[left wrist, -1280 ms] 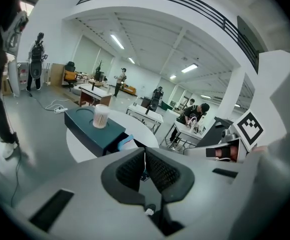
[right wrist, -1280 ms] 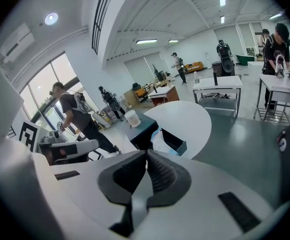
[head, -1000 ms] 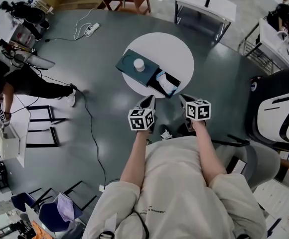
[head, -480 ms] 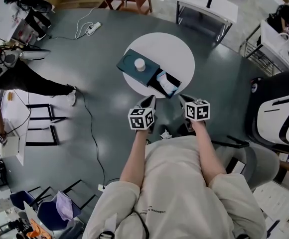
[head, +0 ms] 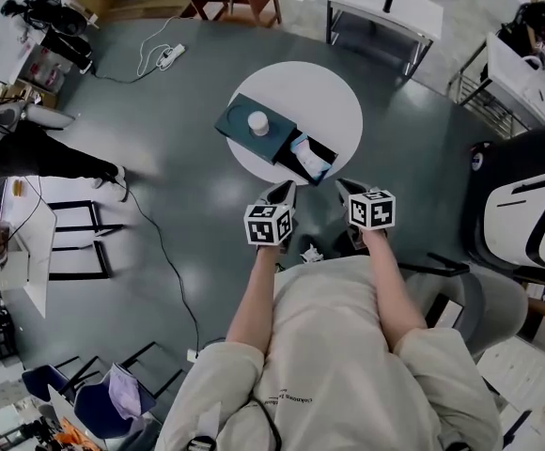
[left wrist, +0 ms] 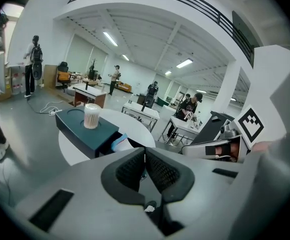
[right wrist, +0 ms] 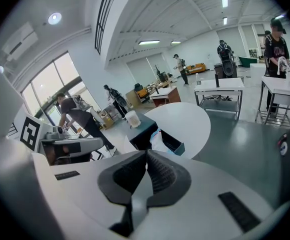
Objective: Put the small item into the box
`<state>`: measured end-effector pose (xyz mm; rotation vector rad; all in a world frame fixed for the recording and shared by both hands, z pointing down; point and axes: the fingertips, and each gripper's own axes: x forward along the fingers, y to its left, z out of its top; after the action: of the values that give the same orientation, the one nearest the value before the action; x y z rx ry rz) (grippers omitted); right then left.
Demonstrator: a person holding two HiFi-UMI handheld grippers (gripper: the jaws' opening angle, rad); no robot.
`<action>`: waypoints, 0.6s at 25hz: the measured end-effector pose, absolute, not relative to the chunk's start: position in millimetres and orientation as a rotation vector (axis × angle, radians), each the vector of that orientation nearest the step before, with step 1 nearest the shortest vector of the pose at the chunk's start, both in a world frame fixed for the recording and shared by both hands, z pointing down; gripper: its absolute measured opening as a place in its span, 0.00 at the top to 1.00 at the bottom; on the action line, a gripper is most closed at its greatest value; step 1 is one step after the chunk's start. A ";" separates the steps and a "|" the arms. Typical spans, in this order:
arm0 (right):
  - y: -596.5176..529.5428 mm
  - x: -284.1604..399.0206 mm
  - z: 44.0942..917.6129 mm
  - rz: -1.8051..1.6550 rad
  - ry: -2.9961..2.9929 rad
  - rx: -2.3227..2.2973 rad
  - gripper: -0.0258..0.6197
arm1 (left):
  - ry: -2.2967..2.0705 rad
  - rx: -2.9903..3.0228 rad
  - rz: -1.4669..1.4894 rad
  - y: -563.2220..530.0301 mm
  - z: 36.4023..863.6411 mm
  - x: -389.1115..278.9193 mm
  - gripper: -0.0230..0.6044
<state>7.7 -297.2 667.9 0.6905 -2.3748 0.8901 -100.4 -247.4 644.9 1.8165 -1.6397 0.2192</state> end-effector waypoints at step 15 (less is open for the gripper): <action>-302.6 0.0 666.1 0.869 -2.394 0.663 0.91 | -1.616 1.815 0.252 -250.6 650.6 -100.2 0.93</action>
<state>0.0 -302.6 666.1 0.6627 -2.3935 0.8688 -100.2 -250.6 650.6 1.8152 -1.6158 0.2519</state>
